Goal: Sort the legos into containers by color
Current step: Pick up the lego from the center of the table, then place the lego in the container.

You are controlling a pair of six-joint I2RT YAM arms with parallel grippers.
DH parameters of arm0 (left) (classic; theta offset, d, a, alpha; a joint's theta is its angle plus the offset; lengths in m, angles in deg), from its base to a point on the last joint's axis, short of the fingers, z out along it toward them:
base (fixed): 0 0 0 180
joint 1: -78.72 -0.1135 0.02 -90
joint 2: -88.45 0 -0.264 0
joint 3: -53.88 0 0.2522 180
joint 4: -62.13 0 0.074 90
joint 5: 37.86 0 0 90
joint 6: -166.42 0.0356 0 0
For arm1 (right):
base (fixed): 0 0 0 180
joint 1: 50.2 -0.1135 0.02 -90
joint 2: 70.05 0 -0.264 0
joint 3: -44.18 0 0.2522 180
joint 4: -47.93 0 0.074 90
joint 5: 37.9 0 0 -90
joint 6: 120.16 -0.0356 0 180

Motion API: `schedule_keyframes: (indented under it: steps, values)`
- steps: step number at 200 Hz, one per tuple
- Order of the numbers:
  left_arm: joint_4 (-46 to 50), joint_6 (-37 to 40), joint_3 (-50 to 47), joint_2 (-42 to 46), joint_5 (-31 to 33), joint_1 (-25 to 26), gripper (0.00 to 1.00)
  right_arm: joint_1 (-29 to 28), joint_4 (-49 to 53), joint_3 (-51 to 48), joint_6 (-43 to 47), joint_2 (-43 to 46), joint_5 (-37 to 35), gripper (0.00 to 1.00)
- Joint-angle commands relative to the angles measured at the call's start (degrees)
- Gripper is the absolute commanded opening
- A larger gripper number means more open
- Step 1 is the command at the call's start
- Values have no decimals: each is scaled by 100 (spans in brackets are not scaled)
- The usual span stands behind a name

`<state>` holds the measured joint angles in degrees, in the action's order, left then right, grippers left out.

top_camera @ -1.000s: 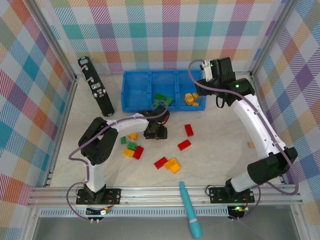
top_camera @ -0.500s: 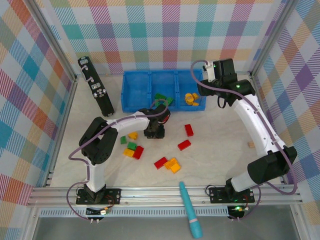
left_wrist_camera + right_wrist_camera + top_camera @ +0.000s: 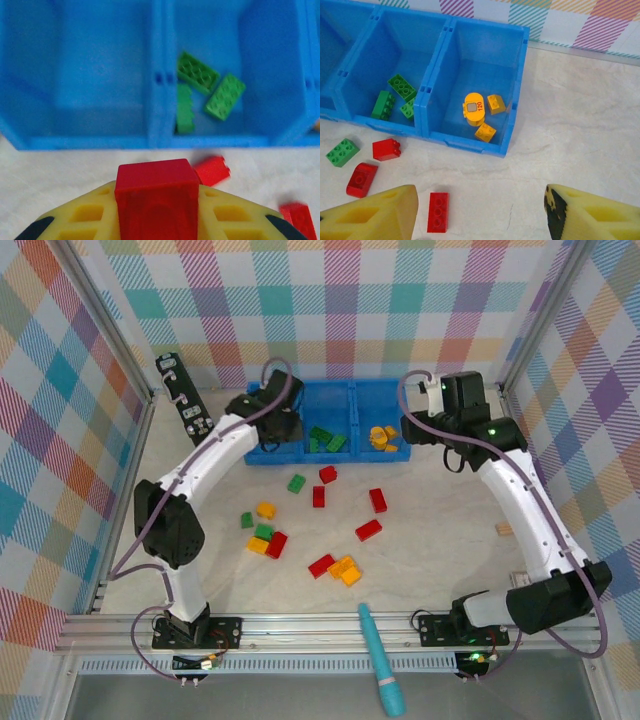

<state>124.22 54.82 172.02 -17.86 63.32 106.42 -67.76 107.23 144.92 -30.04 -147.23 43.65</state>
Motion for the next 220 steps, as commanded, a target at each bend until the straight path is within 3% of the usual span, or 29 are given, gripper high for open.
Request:
schedule_keyframes:
  steps: [1,34,102,154,220]
  values:
    - [90,299,256,-249,69,-314,26,34,177,-99,-256,173,248,70]
    - [-152,258,694,-914,-217,-671,26,39,324,-396,-443,245,585,72]
    - [-86,335,1621,-2260,-259,-826,28,12,-94,-1758,-1141,575,1213,72]
    - [62,280,1819,-2715,-297,-854,37,-137,-1219,-3146,-1471,740,1554,71]
    - [137,348,1897,-2712,-279,-859,49,-305,-1644,-3253,-1470,-130,1350,70]
